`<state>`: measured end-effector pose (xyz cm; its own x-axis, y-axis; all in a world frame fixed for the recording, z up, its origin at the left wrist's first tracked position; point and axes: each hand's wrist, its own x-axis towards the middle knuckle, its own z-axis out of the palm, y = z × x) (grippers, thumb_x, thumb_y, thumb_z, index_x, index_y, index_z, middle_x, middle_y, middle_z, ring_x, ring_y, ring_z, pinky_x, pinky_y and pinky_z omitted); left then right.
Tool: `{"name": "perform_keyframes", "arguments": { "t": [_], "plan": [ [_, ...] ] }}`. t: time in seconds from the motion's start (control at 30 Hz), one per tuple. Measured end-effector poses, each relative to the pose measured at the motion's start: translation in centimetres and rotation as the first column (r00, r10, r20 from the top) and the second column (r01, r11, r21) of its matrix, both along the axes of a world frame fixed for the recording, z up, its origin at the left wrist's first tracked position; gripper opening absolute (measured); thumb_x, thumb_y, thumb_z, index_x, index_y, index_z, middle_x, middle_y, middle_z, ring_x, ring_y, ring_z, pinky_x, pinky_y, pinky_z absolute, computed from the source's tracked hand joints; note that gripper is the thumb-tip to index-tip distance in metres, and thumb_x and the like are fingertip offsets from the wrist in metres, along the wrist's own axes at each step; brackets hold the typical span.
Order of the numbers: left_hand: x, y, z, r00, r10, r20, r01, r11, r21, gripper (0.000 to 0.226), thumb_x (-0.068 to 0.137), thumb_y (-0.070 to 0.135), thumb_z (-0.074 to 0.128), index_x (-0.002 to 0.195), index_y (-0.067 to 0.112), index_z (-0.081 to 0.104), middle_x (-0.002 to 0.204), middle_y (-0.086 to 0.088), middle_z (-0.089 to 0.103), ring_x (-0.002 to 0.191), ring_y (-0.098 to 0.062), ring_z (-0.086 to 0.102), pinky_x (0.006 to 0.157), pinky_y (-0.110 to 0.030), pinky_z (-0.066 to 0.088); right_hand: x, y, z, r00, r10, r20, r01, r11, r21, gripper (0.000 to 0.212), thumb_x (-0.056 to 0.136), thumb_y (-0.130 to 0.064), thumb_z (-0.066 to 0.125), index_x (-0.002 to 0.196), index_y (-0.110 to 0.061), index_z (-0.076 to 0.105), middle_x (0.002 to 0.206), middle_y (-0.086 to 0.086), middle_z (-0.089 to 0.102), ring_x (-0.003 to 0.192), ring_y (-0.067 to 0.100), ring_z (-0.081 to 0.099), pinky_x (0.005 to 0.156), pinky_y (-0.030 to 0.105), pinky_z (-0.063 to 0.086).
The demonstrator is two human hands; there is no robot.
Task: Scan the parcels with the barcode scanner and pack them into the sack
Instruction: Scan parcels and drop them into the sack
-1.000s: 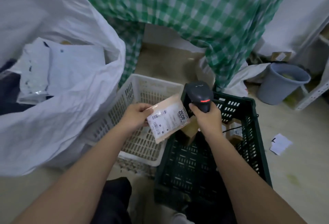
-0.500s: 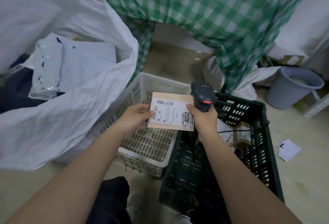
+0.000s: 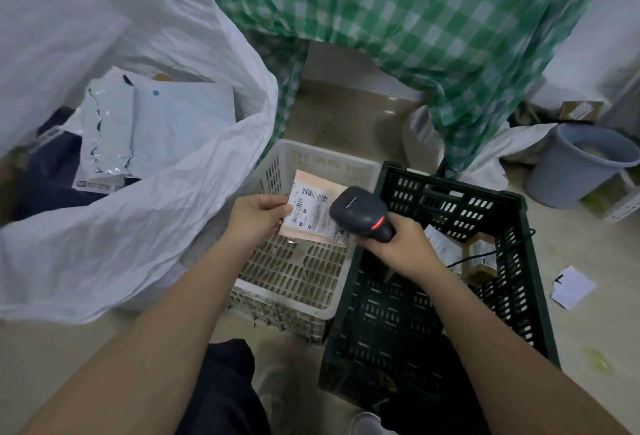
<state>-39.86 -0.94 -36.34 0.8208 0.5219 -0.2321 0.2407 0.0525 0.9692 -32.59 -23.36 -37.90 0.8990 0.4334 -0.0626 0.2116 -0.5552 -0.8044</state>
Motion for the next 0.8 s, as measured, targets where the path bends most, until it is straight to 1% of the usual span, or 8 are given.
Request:
{"name": "perform_keyframes", "arguments": {
  "t": [0.07, 0.17, 0.23, 0.37, 0.5, 0.63, 0.8],
  "plan": [
    [0.2, 0.0, -0.2, 1.0, 0.003, -0.006, -0.003, 1.0, 0.007, 0.017, 0.088, -0.002, 0.063, 0.105, 0.001, 0.067, 0.092, -0.009, 0.067, 0.055, 0.001, 0.066, 0.052, -0.013, 0.052, -0.5, -0.3, 0.0, 0.99, 0.127, 0.059, -0.116, 0.98, -0.162, 0.015, 0.079, -0.024, 0.074, 0.088, -0.016, 0.065, 0.085, 0.003, 0.069, 0.083, 0.019, 0.064, 0.073, 0.034, 0.051],
    [0.4, -0.1, -0.5, 1.0, -0.005, -0.008, 0.005, 1.0, 0.018, 0.017, 0.088, -0.002, 0.064, 0.1, 0.009, 0.067, 0.093, -0.009, 0.068, 0.055, 0.001, 0.066, 0.052, -0.013, 0.052, -1.1, -0.4, 0.2, 0.979, 0.191, 0.076, -0.167, 0.953, -0.253, 0.014, 0.077, -0.026, 0.071, 0.074, -0.021, 0.058, 0.075, 0.003, 0.065, 0.077, 0.022, 0.064, 0.069, 0.036, 0.052],
    [0.4, -0.3, -0.6, 1.0, -0.013, -0.014, 0.013, 1.0, 0.02, 0.019, 0.088, -0.002, 0.064, 0.103, 0.01, 0.067, 0.094, -0.009, 0.067, 0.055, 0.001, 0.066, 0.052, -0.013, 0.052, -1.5, -0.3, 0.2, 0.978, 0.195, 0.071, -0.171, 0.95, -0.26, 0.019, 0.076, -0.028, 0.071, 0.068, -0.026, 0.054, 0.073, 0.001, 0.064, 0.076, 0.022, 0.064, 0.068, 0.038, 0.053],
    [0.6, -0.4, -0.6, 1.0, -0.014, -0.018, 0.014, 1.0, 0.016, 0.023, 0.088, -0.003, 0.063, 0.107, 0.009, 0.066, 0.095, -0.009, 0.067, 0.053, 0.001, 0.066, 0.05, -0.012, 0.05, -1.7, -0.4, 0.9, 0.971, 0.218, 0.1, -0.182, 0.941, -0.287, 0.021, 0.077, -0.027, 0.071, 0.068, -0.027, 0.052, 0.077, 0.004, 0.066, 0.078, 0.022, 0.064, 0.068, 0.036, 0.053],
    [0.7, -0.5, -0.6, 1.0, -0.017, -0.006, 0.017, 1.0, 0.014, 0.028, 0.088, -0.005, 0.062, 0.114, 0.006, 0.064, 0.096, -0.01, 0.066, 0.052, 0.001, 0.065, 0.05, -0.011, 0.05, -1.7, -0.6, 2.0, 0.964, 0.228, 0.134, -0.168, 0.919, -0.356, 0.028, 0.079, -0.029, 0.07, 0.062, -0.028, 0.048, 0.075, 0.0, 0.063, 0.075, 0.021, 0.062, 0.066, 0.035, 0.052],
    [0.7, -0.5, -0.6, 0.999, -0.032, -0.011, 0.032, 0.999, 0.016, 0.028, 0.088, -0.005, 0.062, 0.115, 0.003, 0.064, 0.096, -0.01, 0.067, 0.055, 0.0, 0.067, 0.051, -0.012, 0.051, -1.8, -0.5, 2.6, 0.964, 0.212, 0.163, -0.142, 0.922, -0.36, 0.026, 0.079, -0.031, 0.07, 0.063, -0.026, 0.05, 0.075, 0.001, 0.064, 0.075, 0.022, 0.061, 0.067, 0.036, 0.053],
    [0.8, -0.7, -0.7, 0.999, -0.037, 0.001, 0.037, 0.999, 0.014, 0.03, 0.088, -0.006, 0.061, 0.116, 0.003, 0.063, 0.096, -0.01, 0.066, 0.055, -0.001, 0.066, 0.051, -0.013, 0.051, -1.7, -0.6, 2.6, 0.966, 0.205, 0.157, -0.135, 0.92, -0.367, 0.026, 0.078, -0.031, 0.069, 0.063, -0.027, 0.049, 0.074, 0.001, 0.063, 0.075, 0.022, 0.061, 0.066, 0.035, 0.052]
  ]
}}
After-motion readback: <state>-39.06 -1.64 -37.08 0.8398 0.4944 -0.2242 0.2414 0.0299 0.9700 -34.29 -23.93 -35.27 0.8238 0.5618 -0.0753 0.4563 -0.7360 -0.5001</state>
